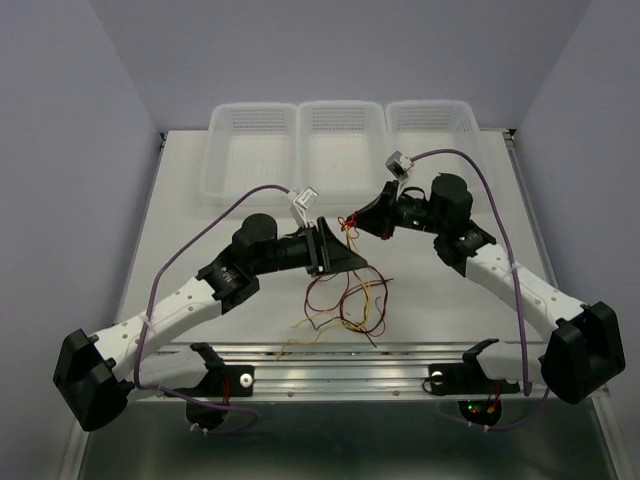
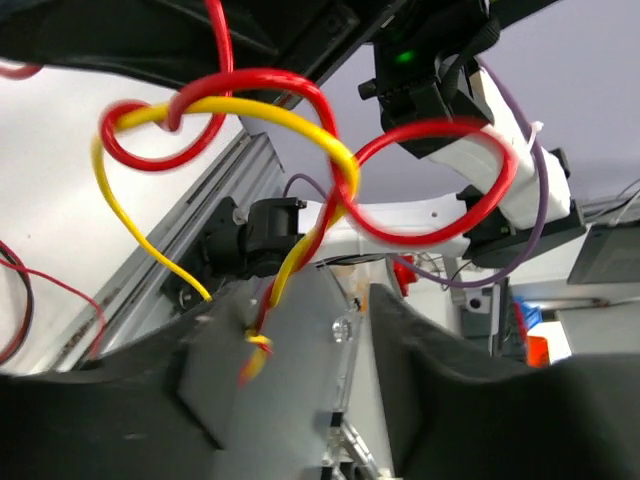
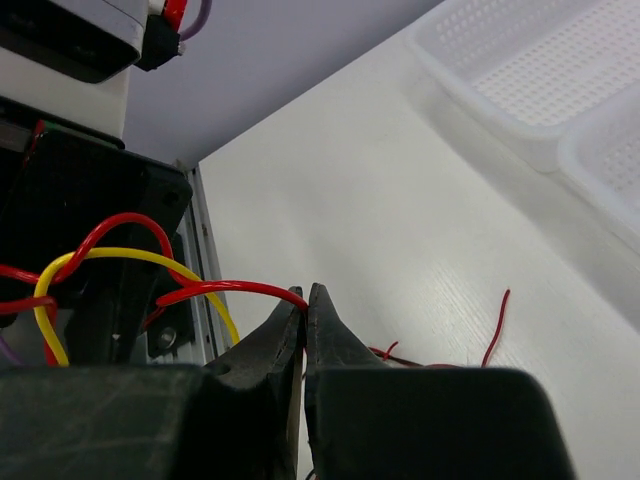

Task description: Untangle the cables

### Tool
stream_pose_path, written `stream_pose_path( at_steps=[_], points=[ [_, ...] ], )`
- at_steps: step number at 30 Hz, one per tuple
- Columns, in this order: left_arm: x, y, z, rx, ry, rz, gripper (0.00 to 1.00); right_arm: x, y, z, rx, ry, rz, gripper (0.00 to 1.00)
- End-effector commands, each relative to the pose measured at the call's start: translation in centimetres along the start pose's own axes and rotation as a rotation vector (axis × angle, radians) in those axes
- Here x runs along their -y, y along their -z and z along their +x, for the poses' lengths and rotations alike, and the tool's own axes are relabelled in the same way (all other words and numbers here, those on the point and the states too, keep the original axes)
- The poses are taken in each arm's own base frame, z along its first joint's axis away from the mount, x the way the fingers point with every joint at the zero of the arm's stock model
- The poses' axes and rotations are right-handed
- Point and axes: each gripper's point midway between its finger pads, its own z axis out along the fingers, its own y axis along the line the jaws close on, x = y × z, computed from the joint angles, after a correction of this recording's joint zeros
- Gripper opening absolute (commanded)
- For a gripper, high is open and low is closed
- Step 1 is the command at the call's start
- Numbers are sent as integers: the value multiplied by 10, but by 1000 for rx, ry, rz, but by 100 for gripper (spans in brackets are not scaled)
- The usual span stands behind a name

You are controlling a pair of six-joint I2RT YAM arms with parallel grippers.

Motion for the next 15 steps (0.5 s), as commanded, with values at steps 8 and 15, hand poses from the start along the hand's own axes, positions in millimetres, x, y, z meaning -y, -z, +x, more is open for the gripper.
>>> stream_pose_path(
  at_steps=[8, 15],
  points=[
    [-11, 19, -13, 99, -131, -121, 92, -9, -2, -47, 80, 64, 6, 1],
    [-23, 48, -34, 243, -275, -258, 99, -20, 1, -54, 79, 52, -22, 1]
  ],
)
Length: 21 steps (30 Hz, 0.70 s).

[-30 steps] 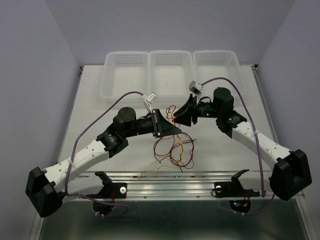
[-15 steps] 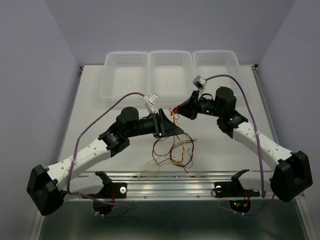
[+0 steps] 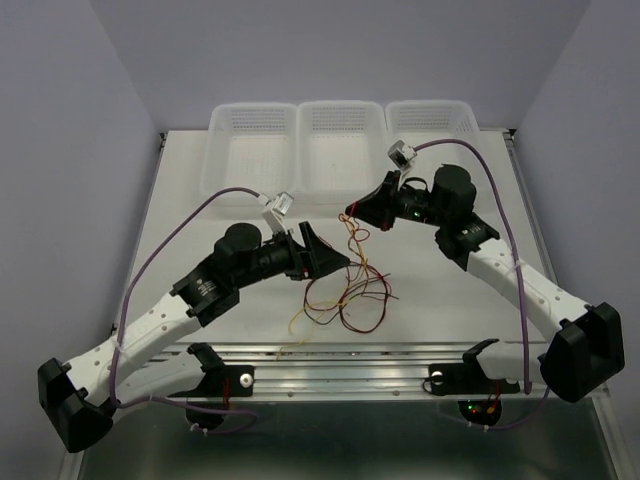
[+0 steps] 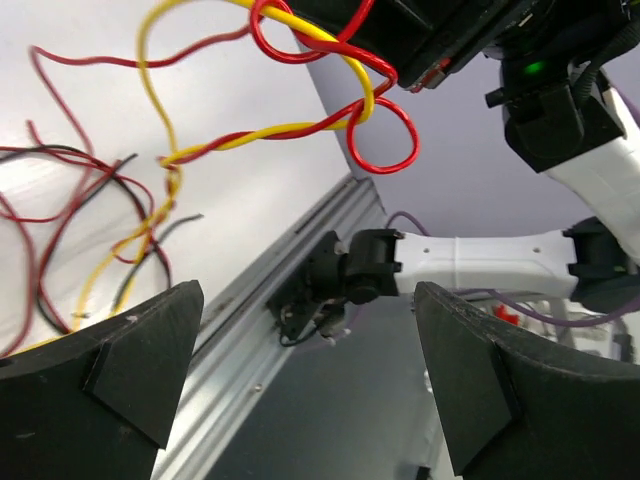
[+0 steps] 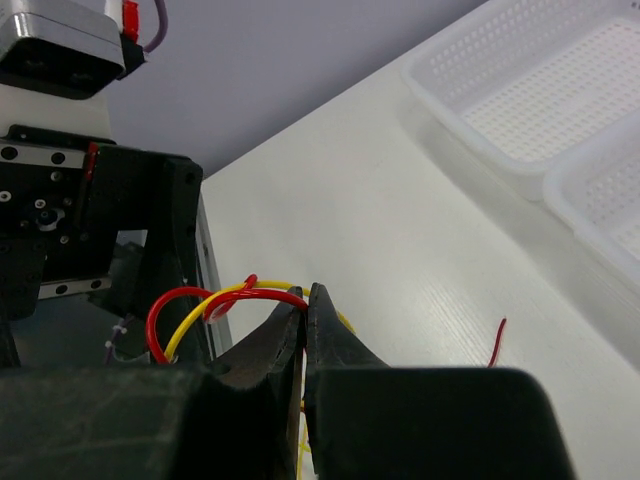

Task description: Untangle the cables

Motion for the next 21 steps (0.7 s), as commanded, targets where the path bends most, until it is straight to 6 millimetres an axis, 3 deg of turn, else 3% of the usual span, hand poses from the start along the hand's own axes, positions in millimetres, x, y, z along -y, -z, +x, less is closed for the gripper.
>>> stream_pose_path(
  at_steps=[1, 6, 8, 15, 21],
  points=[
    [-8, 20, -32, 166, -146, -98, 99, -19, 4, -29, 50, 35, -37, 1],
    [-39, 30, -63, 317, -290, -272, 99, -28, 4, -31, 26, -20, -68, 1],
    [-39, 26, -76, 352, -360, -294, 99, -29, 3, -30, 15, -57, -75, 1],
    [-27, -6, -86, 332, -600, -201, 99, -28, -2, -28, -27, -132, -84, 1],
    [-10, -22, -91, 345, -645, -114, 99, -27, -3, -26, -37, -157, -73, 1]
  ],
)
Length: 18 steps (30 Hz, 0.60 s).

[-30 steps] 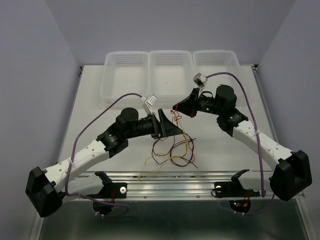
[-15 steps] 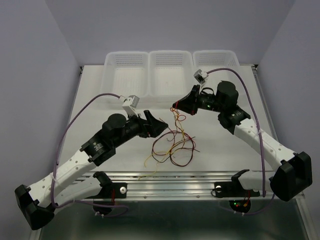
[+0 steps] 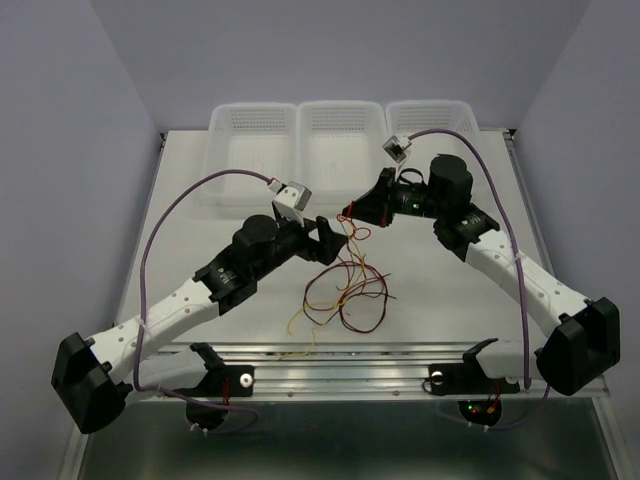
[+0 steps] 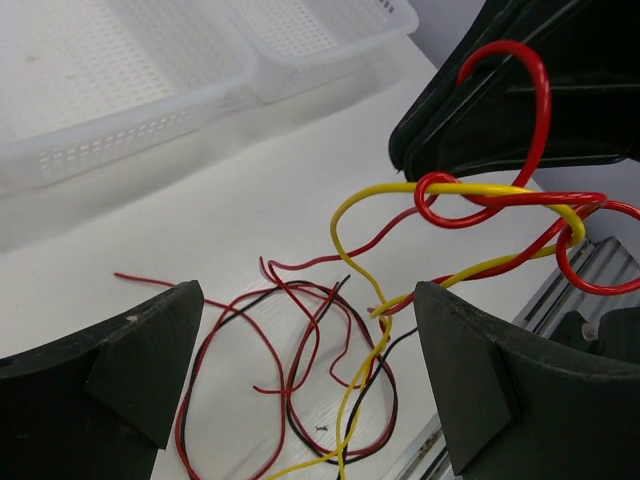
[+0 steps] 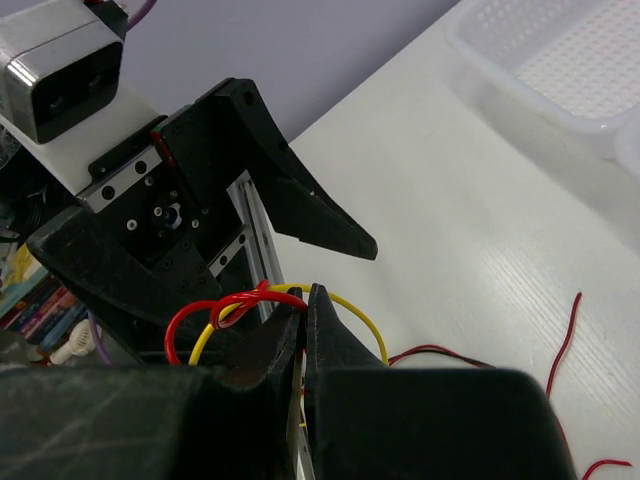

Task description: Untangle the cables

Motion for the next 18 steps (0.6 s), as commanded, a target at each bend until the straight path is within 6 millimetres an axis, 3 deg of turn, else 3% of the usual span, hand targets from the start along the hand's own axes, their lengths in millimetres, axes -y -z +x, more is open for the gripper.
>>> stream_pose_path(
  at_steps=[1, 3, 7, 12, 16, 18],
  points=[
    [24, -5, -54, 167, -73, 91, 99, -15, 1, -18, 21, 17, -34, 1],
    [21, -13, -56, 167, -73, 65, 96, -16, 1, -17, 17, 12, -35, 1],
    [21, -23, -62, 168, -87, 56, 79, -17, 2, -16, 17, 2, -37, 1],
    [19, -34, -57, 155, -111, 49, 68, -26, 5, -19, 16, 0, -61, 1],
    [13, -36, -62, 184, -108, 12, 44, -33, 8, -20, 16, 1, -78, 1],
    [15, -34, -64, 206, -111, 32, 44, -35, 8, -20, 11, -8, -87, 1]
  ],
)
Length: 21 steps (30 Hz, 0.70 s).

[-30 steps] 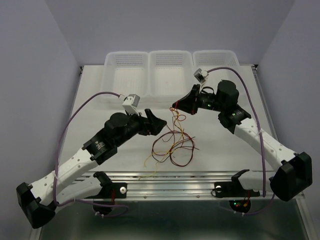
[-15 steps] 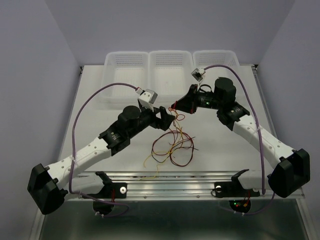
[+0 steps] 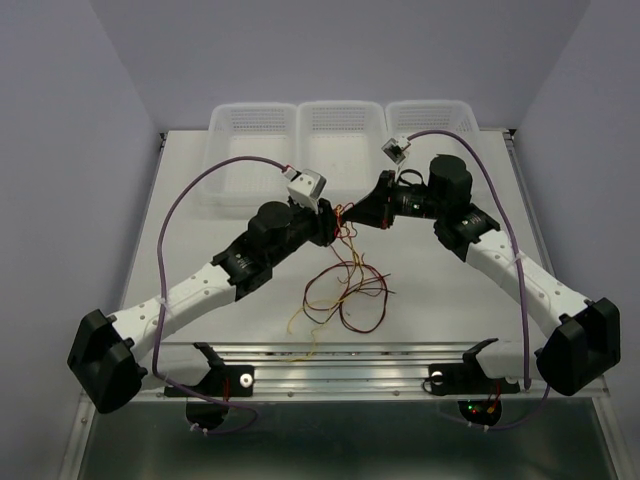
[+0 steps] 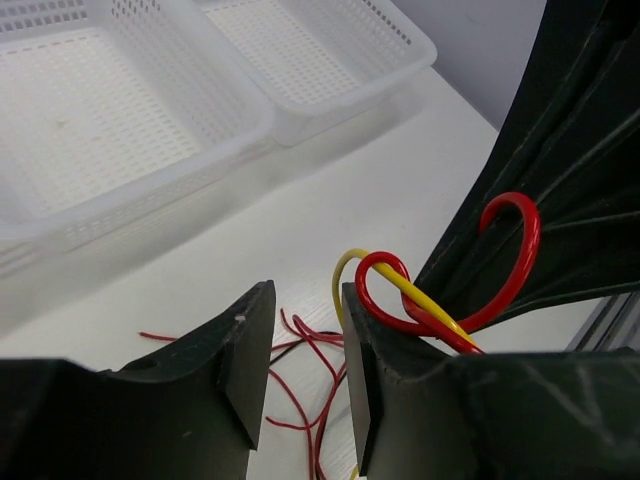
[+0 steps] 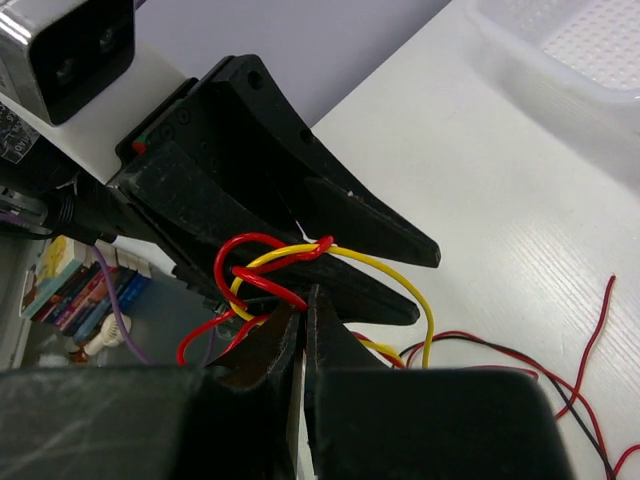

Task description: Untangle the cables

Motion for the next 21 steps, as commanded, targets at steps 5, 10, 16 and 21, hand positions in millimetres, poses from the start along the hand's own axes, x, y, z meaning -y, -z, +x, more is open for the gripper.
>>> stream_pose_path(
  at_steps=[5, 10, 16, 21],
  points=[
    [20, 10, -51, 195, -28, 93, 37, -33, 7, -24, 40, 45, -74, 1],
    [18, 11, -49, 203, -24, 84, 7, -32, 7, -22, 36, 24, -72, 1],
    [27, 6, -32, 158, -43, 155, 29, -40, 9, -29, 50, -2, -78, 1],
    [36, -4, -32, 153, -46, 198, 31, -45, 11, -28, 46, -46, -87, 1]
  ],
)
